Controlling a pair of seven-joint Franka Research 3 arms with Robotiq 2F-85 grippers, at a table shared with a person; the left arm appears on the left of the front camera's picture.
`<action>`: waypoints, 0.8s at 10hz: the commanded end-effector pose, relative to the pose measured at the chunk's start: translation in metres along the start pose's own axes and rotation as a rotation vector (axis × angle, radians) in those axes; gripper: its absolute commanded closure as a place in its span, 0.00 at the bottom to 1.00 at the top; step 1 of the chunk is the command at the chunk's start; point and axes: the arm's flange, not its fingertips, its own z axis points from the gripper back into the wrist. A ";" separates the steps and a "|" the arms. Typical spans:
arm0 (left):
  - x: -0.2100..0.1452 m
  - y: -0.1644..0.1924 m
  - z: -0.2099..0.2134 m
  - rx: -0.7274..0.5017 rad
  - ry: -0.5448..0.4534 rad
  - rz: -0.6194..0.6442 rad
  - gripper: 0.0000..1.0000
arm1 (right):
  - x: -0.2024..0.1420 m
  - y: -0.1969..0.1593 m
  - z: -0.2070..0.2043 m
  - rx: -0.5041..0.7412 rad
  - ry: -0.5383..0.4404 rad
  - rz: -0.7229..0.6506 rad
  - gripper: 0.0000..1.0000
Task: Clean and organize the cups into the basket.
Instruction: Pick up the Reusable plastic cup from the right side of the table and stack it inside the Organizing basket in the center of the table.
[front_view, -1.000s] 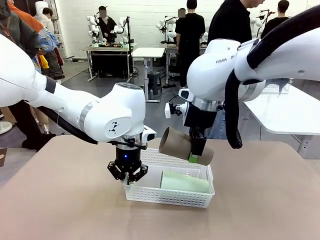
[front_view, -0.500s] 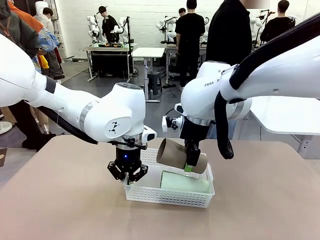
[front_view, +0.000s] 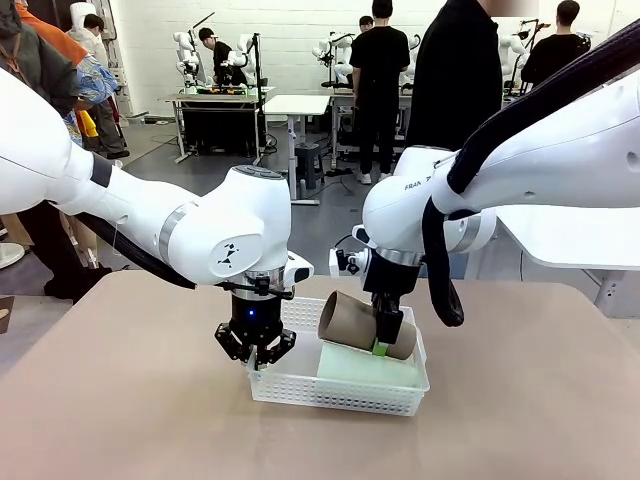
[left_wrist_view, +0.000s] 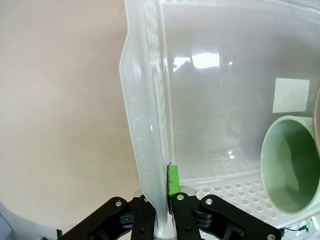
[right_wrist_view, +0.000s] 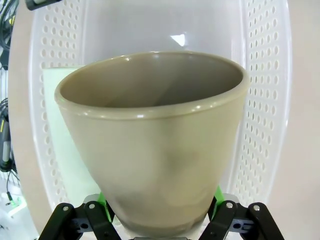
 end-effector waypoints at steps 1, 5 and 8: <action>-0.001 -0.001 -0.001 0.005 -0.001 -0.005 1.00 | 0.004 -0.007 -0.012 0.022 0.021 0.026 0.18; -0.001 -0.001 -0.001 0.005 -0.001 -0.005 1.00 | 0.003 -0.014 -0.015 0.038 0.019 0.014 0.03; -0.001 -0.001 -0.001 0.005 -0.001 -0.005 1.00 | 0.002 -0.010 -0.011 0.024 0.009 0.019 0.00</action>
